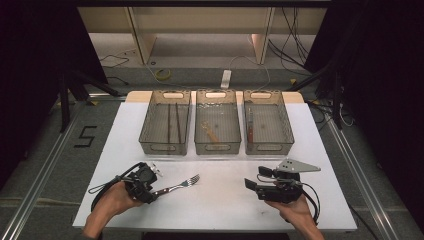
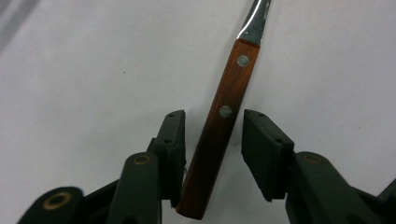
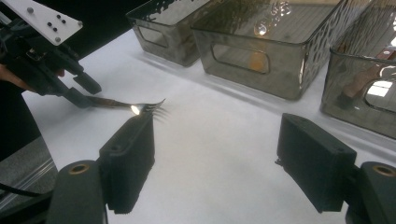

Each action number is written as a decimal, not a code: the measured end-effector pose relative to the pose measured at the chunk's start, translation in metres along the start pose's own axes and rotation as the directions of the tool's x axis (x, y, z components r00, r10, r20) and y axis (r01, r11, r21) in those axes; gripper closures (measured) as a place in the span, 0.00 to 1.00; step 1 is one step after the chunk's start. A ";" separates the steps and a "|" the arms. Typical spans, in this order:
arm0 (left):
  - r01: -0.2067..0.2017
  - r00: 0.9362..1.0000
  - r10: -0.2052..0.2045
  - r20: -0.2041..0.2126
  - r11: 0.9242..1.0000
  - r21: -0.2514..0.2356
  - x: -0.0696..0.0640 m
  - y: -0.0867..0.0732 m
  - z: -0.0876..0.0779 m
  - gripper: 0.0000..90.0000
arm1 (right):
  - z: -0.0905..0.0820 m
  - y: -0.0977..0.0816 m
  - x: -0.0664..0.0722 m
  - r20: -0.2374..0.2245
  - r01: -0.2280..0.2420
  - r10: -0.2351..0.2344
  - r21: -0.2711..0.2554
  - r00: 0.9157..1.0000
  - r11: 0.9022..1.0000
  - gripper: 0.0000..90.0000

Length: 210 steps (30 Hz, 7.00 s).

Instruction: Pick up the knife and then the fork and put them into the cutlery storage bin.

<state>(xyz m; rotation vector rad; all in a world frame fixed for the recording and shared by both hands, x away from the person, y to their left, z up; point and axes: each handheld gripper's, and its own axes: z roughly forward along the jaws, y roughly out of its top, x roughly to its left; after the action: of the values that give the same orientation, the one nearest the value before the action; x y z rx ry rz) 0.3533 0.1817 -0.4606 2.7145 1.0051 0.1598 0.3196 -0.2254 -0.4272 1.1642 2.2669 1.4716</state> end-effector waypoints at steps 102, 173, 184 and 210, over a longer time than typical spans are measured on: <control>0.014 0.980 0.085 0.179 0.873 -0.488 -0.084 0.083 -0.030 0.84 | 0.071 0.020 0.030 -0.218 -0.259 0.261 0.037 0.940 0.965 0.77; 0.109 0.994 -0.081 0.074 0.739 -0.664 -0.026 0.014 -0.047 0.17 | 0.002 0.099 -0.106 0.013 -0.415 0.417 -0.079 0.909 0.906 0.90; 0.111 0.994 -0.089 0.067 0.741 -0.662 -0.027 0.012 -0.045 0.17 | 0.010 0.112 -0.124 0.058 -0.435 0.440 -0.083 0.896 0.897 0.90; 0.109 0.994 -0.094 0.058 0.740 -0.663 -0.025 0.010 -0.045 0.17 | 0.056 0.127 -0.140 0.209 -0.408 0.389 0.054 0.897 0.912 0.89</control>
<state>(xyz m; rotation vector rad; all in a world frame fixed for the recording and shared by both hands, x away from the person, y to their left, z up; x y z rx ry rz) 0.3322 0.1665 -0.4149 1.9915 0.8678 0.3889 0.5079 -0.2602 -0.3811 1.8059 2.0689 1.3056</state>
